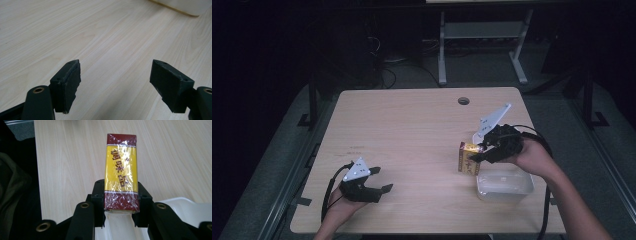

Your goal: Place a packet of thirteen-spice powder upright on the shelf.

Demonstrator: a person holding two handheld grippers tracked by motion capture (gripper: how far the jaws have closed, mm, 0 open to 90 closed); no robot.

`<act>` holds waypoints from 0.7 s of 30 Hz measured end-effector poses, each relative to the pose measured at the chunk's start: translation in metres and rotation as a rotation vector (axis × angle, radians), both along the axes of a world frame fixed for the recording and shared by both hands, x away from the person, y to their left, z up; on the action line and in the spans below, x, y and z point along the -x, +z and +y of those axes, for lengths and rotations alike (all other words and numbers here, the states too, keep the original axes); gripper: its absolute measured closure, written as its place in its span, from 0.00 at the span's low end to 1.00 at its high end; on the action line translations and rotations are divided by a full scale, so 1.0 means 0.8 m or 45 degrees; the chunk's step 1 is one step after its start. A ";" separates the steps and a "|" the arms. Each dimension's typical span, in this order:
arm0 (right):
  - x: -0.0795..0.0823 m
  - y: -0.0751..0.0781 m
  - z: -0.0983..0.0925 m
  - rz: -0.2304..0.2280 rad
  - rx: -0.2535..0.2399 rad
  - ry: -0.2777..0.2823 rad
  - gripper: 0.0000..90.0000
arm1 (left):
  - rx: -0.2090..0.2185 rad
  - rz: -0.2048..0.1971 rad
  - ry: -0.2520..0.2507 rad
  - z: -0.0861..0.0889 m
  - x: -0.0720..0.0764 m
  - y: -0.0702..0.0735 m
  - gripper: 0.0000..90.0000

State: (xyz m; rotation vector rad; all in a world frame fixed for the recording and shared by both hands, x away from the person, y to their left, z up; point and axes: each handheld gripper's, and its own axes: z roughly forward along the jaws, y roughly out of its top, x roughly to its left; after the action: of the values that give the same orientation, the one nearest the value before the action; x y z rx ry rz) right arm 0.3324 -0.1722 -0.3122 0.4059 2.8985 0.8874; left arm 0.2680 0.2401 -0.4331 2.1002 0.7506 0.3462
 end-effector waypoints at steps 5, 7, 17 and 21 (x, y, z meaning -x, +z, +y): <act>0.000 0.001 -0.015 -0.001 0.008 -0.035 0.75 | -0.001 0.002 -0.001 0.000 0.000 -0.001 0.27; 0.000 0.001 -0.021 -0.002 0.014 -0.045 0.75 | -0.003 0.002 -0.002 -0.001 0.000 -0.001 0.27; 0.001 0.000 -0.045 -0.011 0.050 -0.094 0.75 | 0.000 0.006 0.001 -0.002 -0.001 -0.002 0.27; 0.002 -0.002 -0.051 -0.014 0.071 -0.100 0.75 | 0.000 0.005 0.001 -0.002 -0.002 -0.002 0.27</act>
State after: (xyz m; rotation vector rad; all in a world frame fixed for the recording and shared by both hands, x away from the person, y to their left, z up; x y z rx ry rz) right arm 0.3311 -0.2127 -0.3136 0.5046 2.8680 0.7933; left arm 0.2692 0.2389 -0.4347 2.1010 0.7543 0.3424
